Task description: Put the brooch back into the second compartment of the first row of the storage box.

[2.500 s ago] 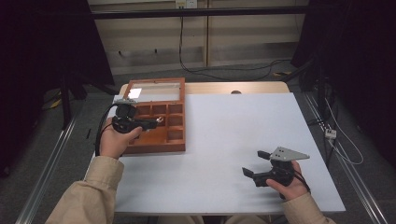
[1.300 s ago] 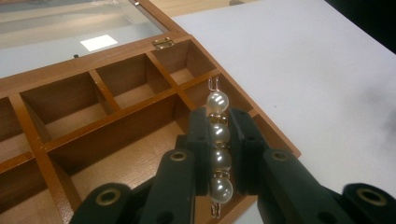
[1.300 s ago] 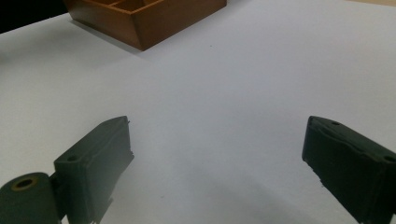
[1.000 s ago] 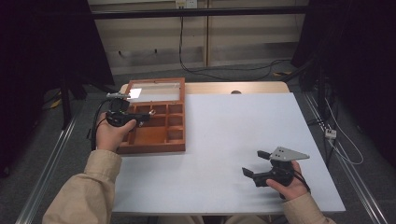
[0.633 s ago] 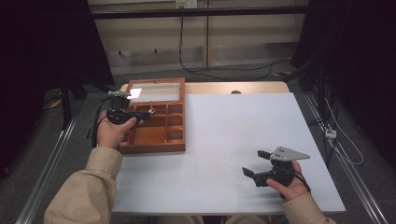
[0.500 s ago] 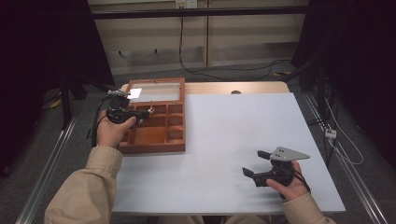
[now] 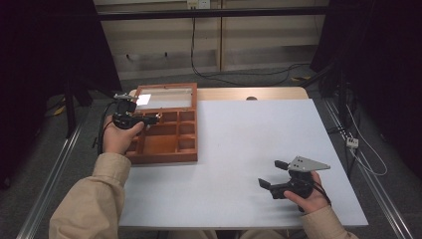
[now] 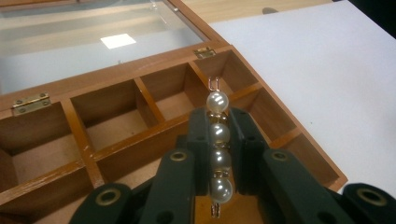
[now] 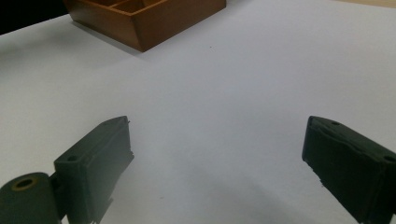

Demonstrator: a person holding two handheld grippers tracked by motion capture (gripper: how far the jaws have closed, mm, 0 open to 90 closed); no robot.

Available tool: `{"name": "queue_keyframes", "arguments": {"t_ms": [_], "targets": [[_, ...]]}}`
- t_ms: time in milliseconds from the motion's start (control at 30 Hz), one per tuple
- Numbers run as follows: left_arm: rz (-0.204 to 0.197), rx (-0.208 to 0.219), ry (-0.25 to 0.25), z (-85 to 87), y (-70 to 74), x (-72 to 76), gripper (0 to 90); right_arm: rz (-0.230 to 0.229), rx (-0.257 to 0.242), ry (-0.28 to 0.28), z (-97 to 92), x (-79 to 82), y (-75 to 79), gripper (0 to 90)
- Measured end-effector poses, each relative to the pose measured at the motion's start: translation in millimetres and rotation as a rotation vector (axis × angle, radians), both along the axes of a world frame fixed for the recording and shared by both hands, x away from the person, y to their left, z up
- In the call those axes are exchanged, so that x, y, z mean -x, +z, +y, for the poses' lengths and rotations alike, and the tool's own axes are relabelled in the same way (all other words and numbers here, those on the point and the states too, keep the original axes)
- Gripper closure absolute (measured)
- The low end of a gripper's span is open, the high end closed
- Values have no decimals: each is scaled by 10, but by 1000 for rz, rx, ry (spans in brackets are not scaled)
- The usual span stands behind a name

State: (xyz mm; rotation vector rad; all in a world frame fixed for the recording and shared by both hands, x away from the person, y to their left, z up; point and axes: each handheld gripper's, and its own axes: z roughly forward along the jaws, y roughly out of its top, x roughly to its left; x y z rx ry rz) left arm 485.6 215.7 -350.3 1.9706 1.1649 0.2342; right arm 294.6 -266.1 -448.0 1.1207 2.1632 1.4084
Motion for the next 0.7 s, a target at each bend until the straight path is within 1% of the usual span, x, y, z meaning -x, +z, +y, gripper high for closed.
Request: {"name": "queue_keyframes", "arguments": {"t_ms": [67,100,167,233,500,567,600,633,700], "targets": [[0,5,8,6,-7,-15,800,0,-1,0,0,-1,0,79],[1,1,8,12,-11,-25,800,1,-1,0,1,0,1,78],[13,-1,7,25,-19,-43,800,0,0,0,2,1,4,78],[6,1,28,17,-44,-59,800,-1,-1,0,2,1,6,79],[21,-4,35,16,-103,-132,800,-2,-2,-2,-5,-2,4,78],[20,4,45,14,-116,-144,800,-2,-2,-1,-5,-1,5,78],[18,4,44,19,-121,-153,800,-2,-1,-1,-6,-1,5,78],[24,-1,44,23,-120,-158,800,-2,-2,-1,-7,-3,4,78],[20,2,50,26,-135,-170,800,-2,-1,-2,-9,-4,3,78]]}}
